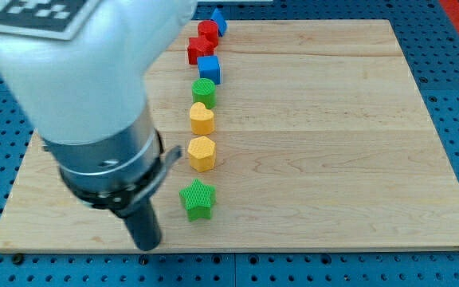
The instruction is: Move your arm up a bit
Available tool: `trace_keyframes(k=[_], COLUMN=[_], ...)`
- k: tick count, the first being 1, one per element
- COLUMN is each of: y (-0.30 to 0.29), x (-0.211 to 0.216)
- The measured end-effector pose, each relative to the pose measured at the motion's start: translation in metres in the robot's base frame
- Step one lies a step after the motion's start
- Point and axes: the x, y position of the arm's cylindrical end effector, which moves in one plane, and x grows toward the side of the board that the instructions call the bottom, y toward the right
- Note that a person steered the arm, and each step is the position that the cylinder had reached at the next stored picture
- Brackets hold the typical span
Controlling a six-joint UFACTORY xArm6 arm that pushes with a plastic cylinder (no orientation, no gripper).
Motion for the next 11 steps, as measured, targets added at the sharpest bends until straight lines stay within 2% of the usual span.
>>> trace_keyframes(k=[2,4,11], y=[-0.026,-0.069,-0.071], x=[0.000,-0.060,-0.088])
